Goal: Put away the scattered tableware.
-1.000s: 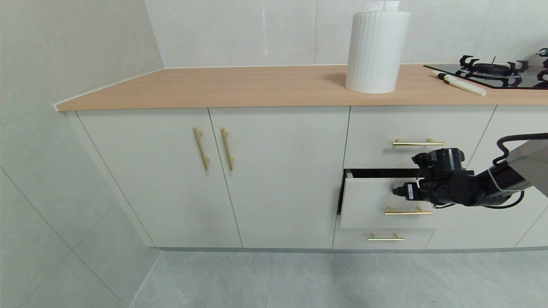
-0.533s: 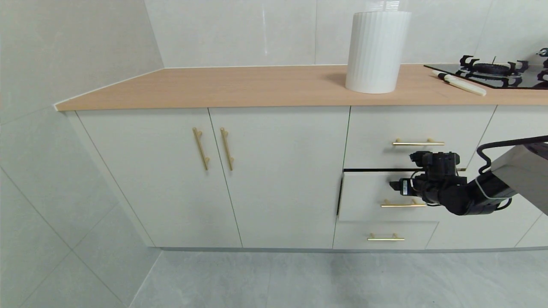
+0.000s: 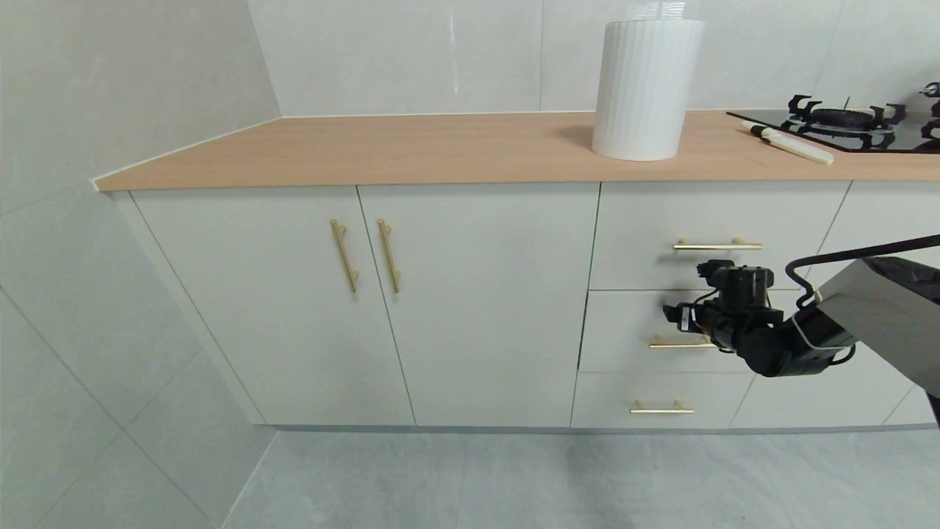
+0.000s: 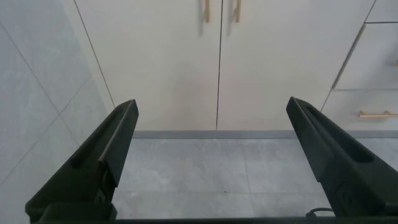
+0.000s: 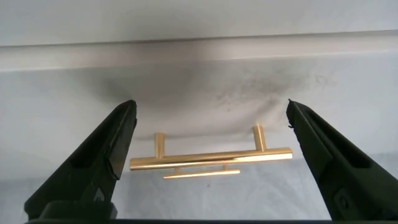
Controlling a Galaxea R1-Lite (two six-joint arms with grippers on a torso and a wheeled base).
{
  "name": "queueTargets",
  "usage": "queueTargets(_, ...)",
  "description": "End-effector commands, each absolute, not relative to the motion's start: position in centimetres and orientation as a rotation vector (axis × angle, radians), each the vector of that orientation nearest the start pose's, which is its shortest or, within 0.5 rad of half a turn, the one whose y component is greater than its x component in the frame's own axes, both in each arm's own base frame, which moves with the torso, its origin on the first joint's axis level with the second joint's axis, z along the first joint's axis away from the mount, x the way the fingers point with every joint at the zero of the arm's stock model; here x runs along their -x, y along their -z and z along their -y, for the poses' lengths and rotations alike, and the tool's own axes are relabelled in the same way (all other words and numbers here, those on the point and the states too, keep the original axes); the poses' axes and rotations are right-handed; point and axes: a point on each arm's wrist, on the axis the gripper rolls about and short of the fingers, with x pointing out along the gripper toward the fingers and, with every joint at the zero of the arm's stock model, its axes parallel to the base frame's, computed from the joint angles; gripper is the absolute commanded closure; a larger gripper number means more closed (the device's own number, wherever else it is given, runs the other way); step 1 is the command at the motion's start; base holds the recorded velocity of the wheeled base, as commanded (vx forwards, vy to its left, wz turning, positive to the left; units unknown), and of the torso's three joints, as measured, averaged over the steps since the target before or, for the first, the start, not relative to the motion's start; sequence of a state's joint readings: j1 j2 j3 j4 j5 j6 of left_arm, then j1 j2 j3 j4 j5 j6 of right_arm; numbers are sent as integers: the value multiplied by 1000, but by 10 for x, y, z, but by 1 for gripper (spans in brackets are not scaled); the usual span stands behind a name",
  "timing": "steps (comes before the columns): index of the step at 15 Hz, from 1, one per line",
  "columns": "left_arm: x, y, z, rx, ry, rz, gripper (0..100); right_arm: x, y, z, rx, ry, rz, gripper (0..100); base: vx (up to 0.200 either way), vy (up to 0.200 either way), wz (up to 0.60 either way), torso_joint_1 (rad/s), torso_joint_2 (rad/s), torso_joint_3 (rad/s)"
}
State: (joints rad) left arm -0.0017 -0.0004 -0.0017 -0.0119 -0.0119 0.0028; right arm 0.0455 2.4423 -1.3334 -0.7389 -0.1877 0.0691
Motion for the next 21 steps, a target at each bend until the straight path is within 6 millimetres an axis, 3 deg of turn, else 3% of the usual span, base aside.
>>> queueTargets(1, 23, -77, 0, -3, 14, 14, 0, -473, -33, -17, -31, 157, -353, 0, 0, 0, 0, 0, 0, 0)
queueTargets(10, 23, -77, 0, -3, 14, 14, 0, -477, -34, -17, -46, 176, -335, 0, 0, 0, 0, 0, 0, 0)
queueTargets(12, 23, -77, 0, -3, 14, 14, 0, -472, -46, -17, -47, 179, -323, 0, 0, 0, 0, 0, 0, 0)
queueTargets(15, 23, -77, 0, -3, 14, 12, 0, -443, -91, -16, -51, 168, -281, 0, 0, 0, 0, 0, 0, 0)
queueTargets(17, 23, -77, 0, -3, 14, 14, 0, -417, -136, -18, -56, 157, -208, 0, 0, 0, 0, 0, 0, 0)
queueTargets(19, 23, -77, 0, -3, 14, 14, 0, -381, -176, -25, -59, 133, -142, 0, 0, 0, 0, 0, 0, 0)
queueTargets(21, 23, -77, 0, -3, 14, 14, 0, -328, -200, -40, -59, 89, -113, 0, 0, 0, 0, 0, 0, 0)
